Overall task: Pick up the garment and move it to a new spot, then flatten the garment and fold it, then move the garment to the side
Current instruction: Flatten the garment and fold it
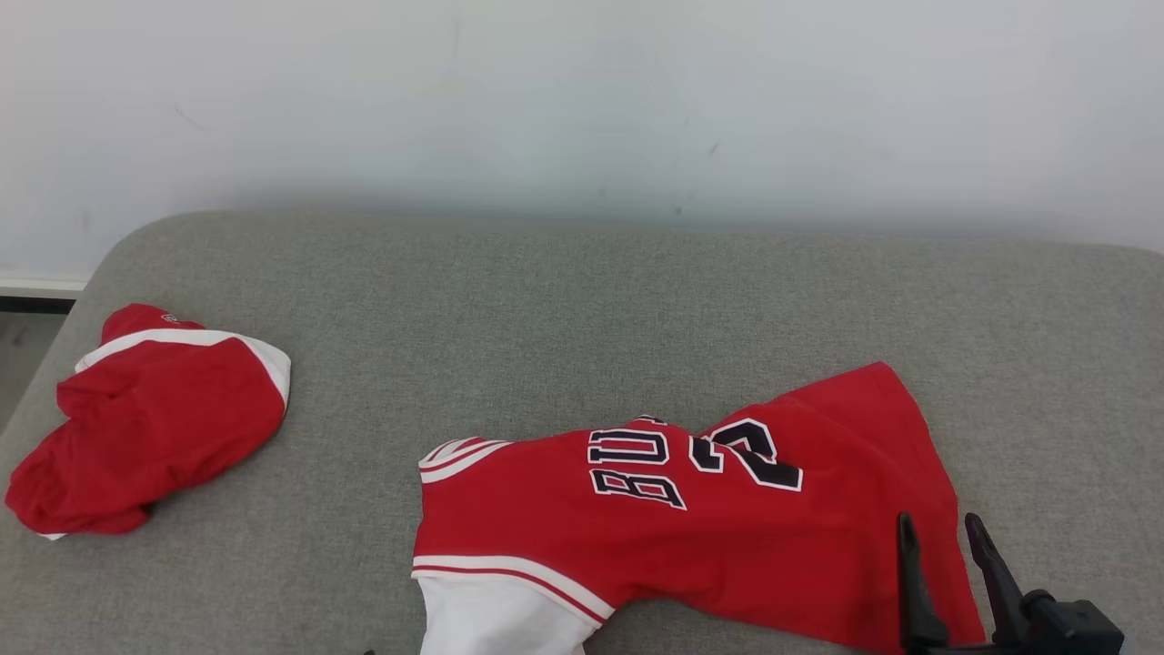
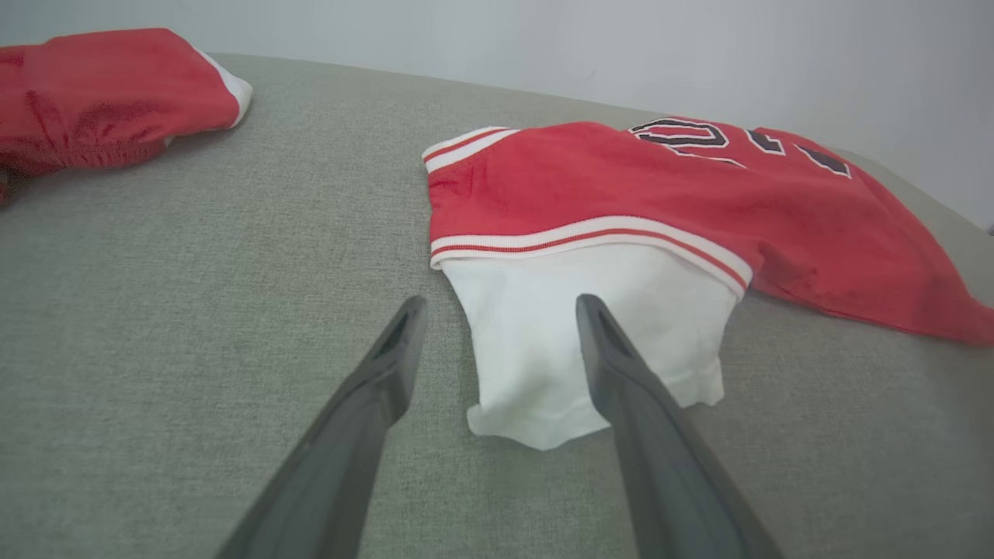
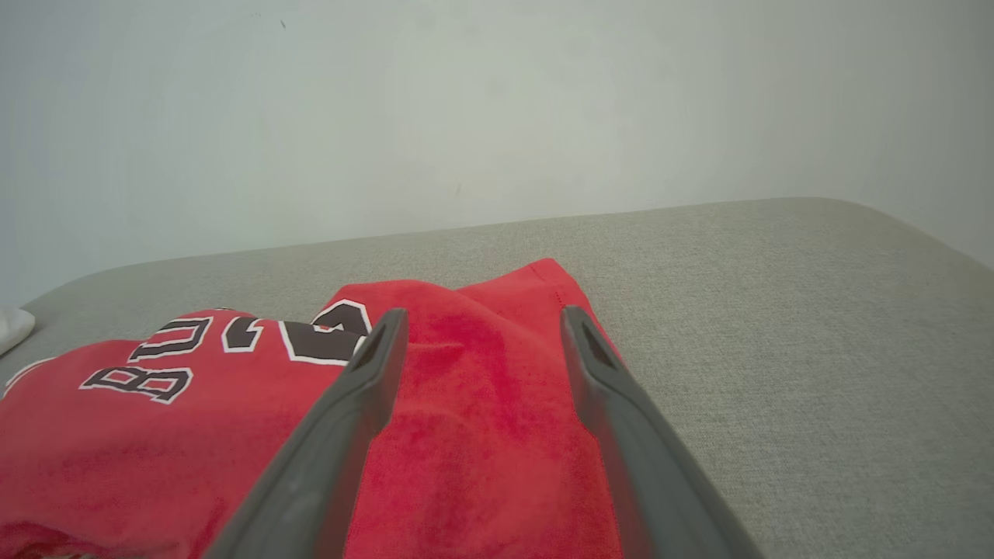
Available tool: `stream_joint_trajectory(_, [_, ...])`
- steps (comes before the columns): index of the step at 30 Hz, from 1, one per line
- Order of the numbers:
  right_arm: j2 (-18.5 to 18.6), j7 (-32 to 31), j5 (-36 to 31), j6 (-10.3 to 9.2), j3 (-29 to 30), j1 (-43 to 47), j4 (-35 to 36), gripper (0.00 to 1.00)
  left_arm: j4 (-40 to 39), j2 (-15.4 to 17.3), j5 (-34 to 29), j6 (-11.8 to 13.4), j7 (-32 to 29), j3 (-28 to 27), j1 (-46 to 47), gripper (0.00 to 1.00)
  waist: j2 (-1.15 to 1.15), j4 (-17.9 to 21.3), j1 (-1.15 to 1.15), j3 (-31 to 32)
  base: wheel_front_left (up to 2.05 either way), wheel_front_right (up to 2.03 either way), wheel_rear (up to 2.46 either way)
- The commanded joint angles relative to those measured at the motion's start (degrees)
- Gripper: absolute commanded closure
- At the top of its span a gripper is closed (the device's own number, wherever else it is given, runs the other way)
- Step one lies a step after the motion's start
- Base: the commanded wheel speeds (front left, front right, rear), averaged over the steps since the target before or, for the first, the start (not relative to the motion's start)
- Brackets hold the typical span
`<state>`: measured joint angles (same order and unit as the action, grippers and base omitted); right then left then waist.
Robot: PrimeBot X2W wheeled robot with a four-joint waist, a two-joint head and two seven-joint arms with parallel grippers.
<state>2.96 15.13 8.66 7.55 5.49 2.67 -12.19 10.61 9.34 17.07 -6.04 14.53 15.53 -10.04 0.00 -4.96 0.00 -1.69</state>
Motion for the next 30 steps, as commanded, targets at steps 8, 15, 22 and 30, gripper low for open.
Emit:
stream_joint_trajectory(8, [1.7,0.1,-0.9,-0.13,0.9,3.5,-2.3,0.00,5.9,-1.2,2.0,0.2,0.7,-3.6,0.8,0.00,0.00,1.1,0.00,1.8,0.00,0.00,0.00])
stream_joint_trajectory(15, [3.9,0.1,-1.5,-0.13,2.1,7.5,-6.9,0.00,11.2,-2.2,2.0,-0.7,0.7,-2.3,0.5,0.00,0.00,1.6,0.00,2.1,0.00,0.00,0.00])
stream_joint_trajectory(22, [5.0,0.1,-0.6,-0.13,2.5,6.1,-12.0,0.00,14.1,-2.6,2.1,-0.9,0.7,-2.5,0.7,0.00,0.00,2.6,0.00,1.7,0.00,0.00,0.00])
stream_joint_trajectory(30, [5.5,0.1,-0.2,-0.13,0.4,1.4,-17.2,0.00,16.0,-2.8,1.6,-1.4,0.7,-2.0,3.5,0.00,0.00,2.3,0.00,1.0,0.00,0.00,0.00])
